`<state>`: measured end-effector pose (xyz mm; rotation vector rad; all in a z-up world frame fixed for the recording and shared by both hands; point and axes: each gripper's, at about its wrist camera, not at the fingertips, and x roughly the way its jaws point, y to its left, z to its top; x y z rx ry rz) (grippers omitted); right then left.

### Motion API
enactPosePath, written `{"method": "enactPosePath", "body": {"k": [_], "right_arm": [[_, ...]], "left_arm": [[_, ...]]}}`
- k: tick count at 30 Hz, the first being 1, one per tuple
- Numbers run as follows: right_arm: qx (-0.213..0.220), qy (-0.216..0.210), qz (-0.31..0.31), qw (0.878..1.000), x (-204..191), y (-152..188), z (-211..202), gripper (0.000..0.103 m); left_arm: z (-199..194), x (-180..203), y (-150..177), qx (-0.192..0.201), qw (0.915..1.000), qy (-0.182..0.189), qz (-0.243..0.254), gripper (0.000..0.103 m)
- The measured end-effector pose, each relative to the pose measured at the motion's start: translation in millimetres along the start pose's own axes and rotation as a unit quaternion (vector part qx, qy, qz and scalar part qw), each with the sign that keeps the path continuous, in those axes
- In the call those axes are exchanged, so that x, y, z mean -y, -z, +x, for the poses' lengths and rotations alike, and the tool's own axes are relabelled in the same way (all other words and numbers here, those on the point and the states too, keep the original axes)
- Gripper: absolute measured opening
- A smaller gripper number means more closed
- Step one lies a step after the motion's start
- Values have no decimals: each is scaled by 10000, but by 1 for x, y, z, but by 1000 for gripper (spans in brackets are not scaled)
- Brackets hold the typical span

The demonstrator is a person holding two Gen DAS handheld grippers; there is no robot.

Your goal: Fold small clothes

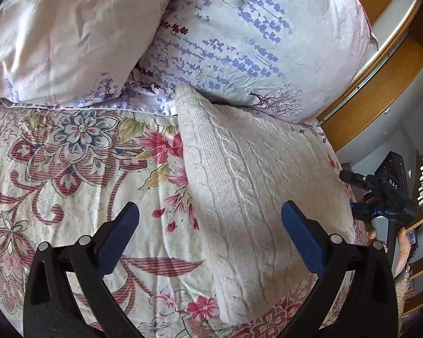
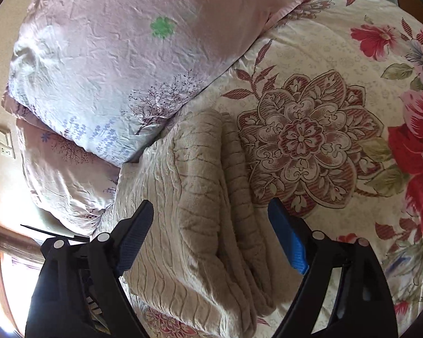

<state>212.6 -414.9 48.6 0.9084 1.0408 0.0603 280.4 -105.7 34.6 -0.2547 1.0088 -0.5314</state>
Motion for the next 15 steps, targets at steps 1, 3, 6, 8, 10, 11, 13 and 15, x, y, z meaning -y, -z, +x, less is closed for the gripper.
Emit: {"method": "enactPosePath", "body": {"k": [1, 3, 6, 8, 10, 11, 13, 15], "right_arm": [[-58, -32, 17, 10000, 1, -1, 2, 85], [-147, -81, 34, 9999, 4, -1, 7, 85], [-239, -94, 6, 9997, 6, 1, 13, 85], [-219, -171, -17, 9996, 6, 2, 13, 85], [-218, -227, 4, 9995, 7, 3, 13, 85], [-215, -255, 21, 9994, 9, 2, 11, 85], [-212, -318, 62, 9993, 11, 2, 11, 85], [-203, -391, 101, 9990, 15, 1, 9, 85]], "left_arm": [[6, 4, -2, -59, 9999, -78, 31, 101], [15, 11, -4, -125, 9997, -178, 111, 101], [22, 21, -5, -135, 9993, -270, 200, 101], [25, 27, -6, -74, 9989, -358, 304, 101], [28, 32, -6, -33, 9982, -448, 402, 101], [29, 34, -6, -18, 9979, -478, 433, 101], [33, 37, -6, -19, 9976, -493, 488, 101], [36, 38, -7, -15, 9974, -495, 515, 101]]}}
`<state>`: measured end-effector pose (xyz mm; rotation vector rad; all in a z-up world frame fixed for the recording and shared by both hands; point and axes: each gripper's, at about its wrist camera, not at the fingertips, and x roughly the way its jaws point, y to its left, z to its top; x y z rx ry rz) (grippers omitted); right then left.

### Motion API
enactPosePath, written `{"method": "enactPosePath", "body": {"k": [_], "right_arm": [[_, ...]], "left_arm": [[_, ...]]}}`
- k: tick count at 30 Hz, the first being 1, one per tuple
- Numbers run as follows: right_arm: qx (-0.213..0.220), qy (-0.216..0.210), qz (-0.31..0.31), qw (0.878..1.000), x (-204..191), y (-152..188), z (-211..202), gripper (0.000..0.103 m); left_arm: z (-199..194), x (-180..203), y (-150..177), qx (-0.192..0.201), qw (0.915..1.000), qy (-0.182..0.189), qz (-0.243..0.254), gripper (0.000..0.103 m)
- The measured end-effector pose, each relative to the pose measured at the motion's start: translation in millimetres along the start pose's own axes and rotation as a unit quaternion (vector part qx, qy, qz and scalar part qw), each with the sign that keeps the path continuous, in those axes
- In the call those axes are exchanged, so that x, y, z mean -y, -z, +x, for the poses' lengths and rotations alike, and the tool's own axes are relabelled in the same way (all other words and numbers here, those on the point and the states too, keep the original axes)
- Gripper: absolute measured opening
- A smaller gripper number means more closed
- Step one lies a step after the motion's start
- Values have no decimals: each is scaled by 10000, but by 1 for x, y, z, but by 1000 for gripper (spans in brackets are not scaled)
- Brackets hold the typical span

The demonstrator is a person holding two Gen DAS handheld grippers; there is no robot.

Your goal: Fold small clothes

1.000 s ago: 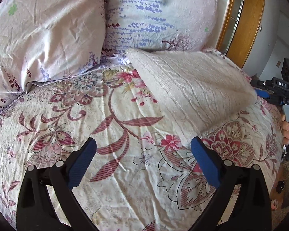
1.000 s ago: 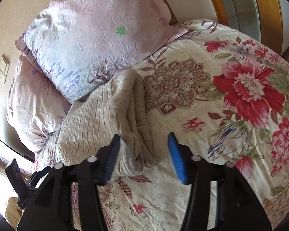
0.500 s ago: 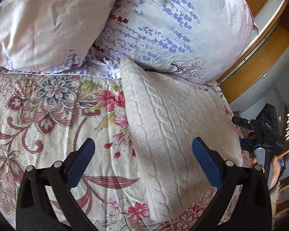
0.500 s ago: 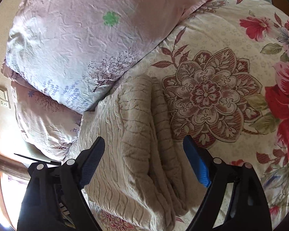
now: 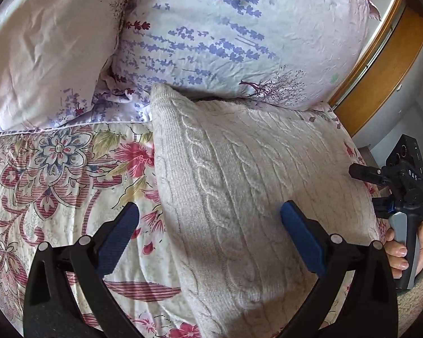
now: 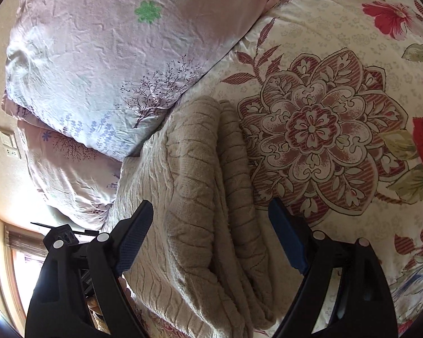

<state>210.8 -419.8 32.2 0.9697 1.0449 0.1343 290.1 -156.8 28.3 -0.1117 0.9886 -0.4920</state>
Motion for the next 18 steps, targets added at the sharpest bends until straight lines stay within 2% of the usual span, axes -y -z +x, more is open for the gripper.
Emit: {"method": "enactPosePath", "body": {"k": [5, 11, 13, 16, 18], "right_arm": [[-7, -158, 26, 9999, 6, 0, -5, 85], [-243, -238, -126, 9993, 1, -2, 2, 85], [-328, -180, -231, 9990, -3, -3, 4, 85], [-528, -377, -235, 9976, -4, -3, 9, 85], [-567, -380, -291, 9972, -7, -3, 12, 85]], "left_arm": [[3, -2, 1, -15, 10000, 94, -29, 101], [14, -18, -1, -290, 9953, 814, -446, 101], [17, -17, -1, -317, 9946, 904, -408, 100], [21, -14, -2, -360, 9919, 1150, -404, 95], [25, -11, -3, -356, 9918, 1161, -402, 95]]}}
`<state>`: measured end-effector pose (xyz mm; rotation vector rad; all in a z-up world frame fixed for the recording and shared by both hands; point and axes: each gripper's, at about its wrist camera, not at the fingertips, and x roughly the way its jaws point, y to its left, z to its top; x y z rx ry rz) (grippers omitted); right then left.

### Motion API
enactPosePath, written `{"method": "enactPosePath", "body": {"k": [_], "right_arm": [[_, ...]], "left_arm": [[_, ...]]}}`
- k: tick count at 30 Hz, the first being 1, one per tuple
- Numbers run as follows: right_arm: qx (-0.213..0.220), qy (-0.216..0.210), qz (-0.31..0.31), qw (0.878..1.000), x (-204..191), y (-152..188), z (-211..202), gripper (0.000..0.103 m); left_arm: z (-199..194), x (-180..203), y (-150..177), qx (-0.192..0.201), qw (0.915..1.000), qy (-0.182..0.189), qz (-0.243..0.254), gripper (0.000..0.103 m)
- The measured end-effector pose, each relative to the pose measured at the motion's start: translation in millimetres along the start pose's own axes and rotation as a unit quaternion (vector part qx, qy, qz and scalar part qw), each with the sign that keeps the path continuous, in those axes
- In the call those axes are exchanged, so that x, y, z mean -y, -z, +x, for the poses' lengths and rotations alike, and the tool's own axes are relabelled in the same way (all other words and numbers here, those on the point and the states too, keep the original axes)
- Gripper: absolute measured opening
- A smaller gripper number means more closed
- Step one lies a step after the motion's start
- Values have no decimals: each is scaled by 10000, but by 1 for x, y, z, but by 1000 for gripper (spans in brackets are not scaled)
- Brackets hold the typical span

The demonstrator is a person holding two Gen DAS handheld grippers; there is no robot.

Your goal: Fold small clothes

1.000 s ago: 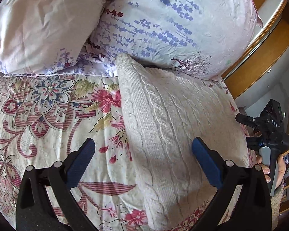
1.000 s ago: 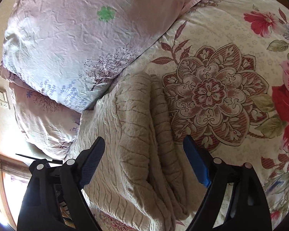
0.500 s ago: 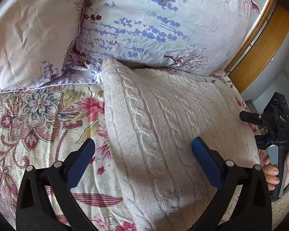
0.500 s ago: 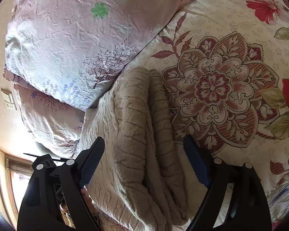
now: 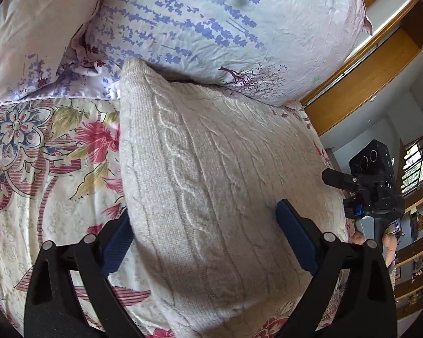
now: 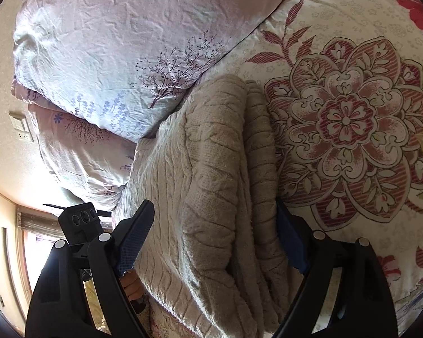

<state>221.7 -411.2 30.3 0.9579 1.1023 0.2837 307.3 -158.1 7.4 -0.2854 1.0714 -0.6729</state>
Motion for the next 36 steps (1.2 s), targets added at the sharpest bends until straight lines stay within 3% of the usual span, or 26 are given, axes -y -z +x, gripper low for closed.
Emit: {"method": "enactPosePath", "body": {"k": [4, 6, 11, 12, 13, 15, 19, 22, 29, 36], "right_arm": [[-41, 133, -163, 9998, -9, -3, 7, 84], [-91, 252, -152, 9995, -13, -6, 15, 72], [-34, 321, -173, 9993, -14, -12, 24, 64], [-20, 243, -74, 9997, -9, -12, 23, 58], [-5, 116, 49, 9999, -4, -12, 22, 46], [10, -238, 227, 9995, 6, -10, 19, 36], [147, -270, 70, 9995, -1, -3, 15, 34], [229, -388, -59, 9990, -15, 2, 10, 33], [19, -625, -387, 9973, -61, 25, 33, 32], [-509, -1050, -927, 9888, -117, 61, 101, 31]], "left_arm": [[0, -3, -1, 39, 9998, 138, -139, 92], [-2, -7, 0, 65, 9993, 246, -276, 90], [-9, -17, 3, 112, 9979, 396, -499, 80], [-10, -20, 3, 120, 9975, 432, -554, 79], [-10, -23, 3, 142, 9968, 470, -629, 75], [-12, -32, 2, 166, 9946, 624, -814, 67], [-18, -48, 4, 256, 9885, 933, -1159, 45], [-27, -49, 6, 352, 9891, 930, -1087, 37], [-88, -60, 24, 646, 9914, 827, -776, 35], [-177, -118, 58, 915, 9917, 288, -861, 35]]}}
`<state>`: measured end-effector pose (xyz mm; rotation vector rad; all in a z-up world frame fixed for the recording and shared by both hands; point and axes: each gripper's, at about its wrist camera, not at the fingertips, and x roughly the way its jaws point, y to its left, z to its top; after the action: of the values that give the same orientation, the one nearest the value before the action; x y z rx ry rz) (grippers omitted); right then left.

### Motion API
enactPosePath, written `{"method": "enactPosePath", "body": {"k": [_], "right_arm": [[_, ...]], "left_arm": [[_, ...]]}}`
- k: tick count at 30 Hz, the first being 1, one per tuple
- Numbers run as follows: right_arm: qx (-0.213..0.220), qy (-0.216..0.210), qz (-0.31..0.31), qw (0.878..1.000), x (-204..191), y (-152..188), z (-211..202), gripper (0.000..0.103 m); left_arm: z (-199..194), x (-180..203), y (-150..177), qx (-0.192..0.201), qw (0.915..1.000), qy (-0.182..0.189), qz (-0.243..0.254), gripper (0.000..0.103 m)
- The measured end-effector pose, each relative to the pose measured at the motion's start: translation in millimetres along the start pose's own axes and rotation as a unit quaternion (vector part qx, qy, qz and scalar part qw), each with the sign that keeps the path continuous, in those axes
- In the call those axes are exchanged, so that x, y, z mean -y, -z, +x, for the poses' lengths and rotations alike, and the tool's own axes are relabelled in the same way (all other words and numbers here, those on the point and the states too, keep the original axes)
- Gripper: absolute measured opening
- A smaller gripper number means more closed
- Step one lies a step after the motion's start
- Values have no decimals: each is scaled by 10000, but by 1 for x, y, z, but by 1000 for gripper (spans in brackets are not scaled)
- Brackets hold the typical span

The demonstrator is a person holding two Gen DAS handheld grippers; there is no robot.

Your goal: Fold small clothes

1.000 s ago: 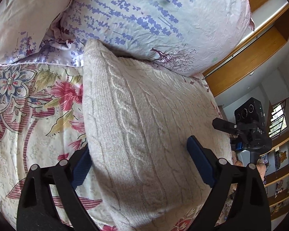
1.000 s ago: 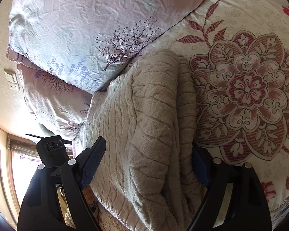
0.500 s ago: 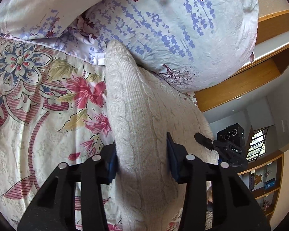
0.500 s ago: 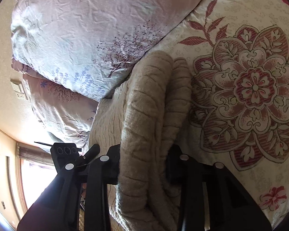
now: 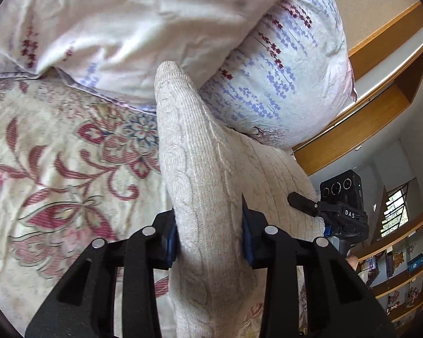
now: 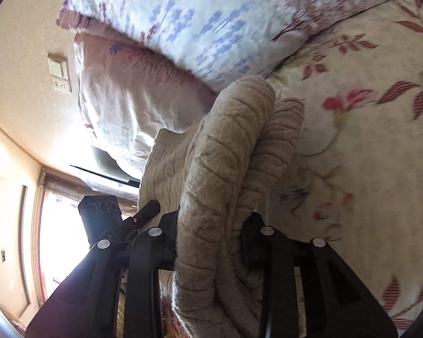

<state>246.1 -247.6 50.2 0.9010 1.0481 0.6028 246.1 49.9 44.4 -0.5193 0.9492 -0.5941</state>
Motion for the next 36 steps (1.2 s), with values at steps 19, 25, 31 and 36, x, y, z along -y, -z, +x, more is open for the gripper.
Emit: {"method": "enactPosePath", "body": {"k": [19, 25, 31, 36], "right_arm": [[616, 683, 211, 9955, 13, -18, -8, 49], [345, 560, 402, 9970, 25, -31, 21, 20], [824, 988, -63, 9917, 5, -41, 15, 9], [749, 1823, -460, 9793, -8, -51, 36, 8]], "left_arm": [[-67, 3, 33, 1235, 9745, -1565, 1032, 75], [-30, 45, 56, 656, 9650, -1866, 1721, 80], [-17, 48, 60, 605, 9571, -1998, 2007, 80], [-10, 55, 59, 543, 9546, -2036, 2107, 82]]}}
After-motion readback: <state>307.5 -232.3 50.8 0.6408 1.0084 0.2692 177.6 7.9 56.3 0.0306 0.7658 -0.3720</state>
